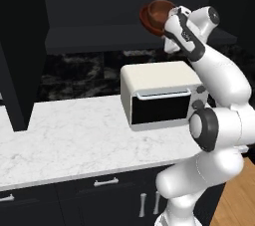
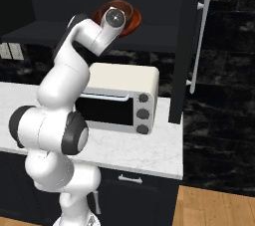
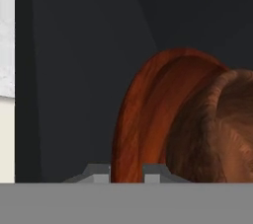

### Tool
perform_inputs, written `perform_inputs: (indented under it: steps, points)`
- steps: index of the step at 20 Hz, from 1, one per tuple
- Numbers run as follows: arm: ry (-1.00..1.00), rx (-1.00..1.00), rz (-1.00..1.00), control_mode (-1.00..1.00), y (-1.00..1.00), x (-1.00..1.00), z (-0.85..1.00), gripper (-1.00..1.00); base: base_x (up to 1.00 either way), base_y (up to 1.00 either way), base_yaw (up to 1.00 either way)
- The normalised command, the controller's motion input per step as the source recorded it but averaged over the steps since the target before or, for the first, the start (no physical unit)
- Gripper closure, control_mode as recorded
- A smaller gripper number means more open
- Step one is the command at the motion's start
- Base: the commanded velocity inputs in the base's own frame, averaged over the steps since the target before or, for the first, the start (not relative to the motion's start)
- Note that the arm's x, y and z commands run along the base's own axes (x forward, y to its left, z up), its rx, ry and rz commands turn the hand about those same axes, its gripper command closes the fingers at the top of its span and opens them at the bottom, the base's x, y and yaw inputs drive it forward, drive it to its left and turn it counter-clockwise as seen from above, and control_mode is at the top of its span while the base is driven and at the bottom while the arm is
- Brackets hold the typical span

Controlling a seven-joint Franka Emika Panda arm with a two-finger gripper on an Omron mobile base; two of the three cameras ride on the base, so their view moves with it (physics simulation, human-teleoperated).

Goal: Pick up the bowls on the counter and stack them on top of one another in the open cabinet. Place the smaller bowl on top of the larger bowl.

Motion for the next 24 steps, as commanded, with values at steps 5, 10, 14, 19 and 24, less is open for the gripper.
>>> perform_inputs:
  steps: [5, 10, 14, 19, 24]
  points:
    - [0.0, 0.0, 0.0, -1.0, -0.09, 0.55, -0.13, 1.0, 0.0, 0.0, 0.0]
    - [0.0, 0.0, 0.0, -1.0, 0.0, 0.62, -0.13, -1.0, 0.0, 0.0, 0.0]
    - [-0.05, 0.0, 0.0, -1.0, 0.0, 0.41, -0.01, -1.0, 0.0, 0.0, 0.0]
    - [-0.22, 0.0, 0.0, -1.0, 0.0, 0.03, 0.04, -1.0, 0.0, 0.0, 0.0]
    - [-0.21, -0.01, 0.0, -1.0, 0.07, -0.45, 0.07, -1.0, 0.0, 0.0, 0.0]
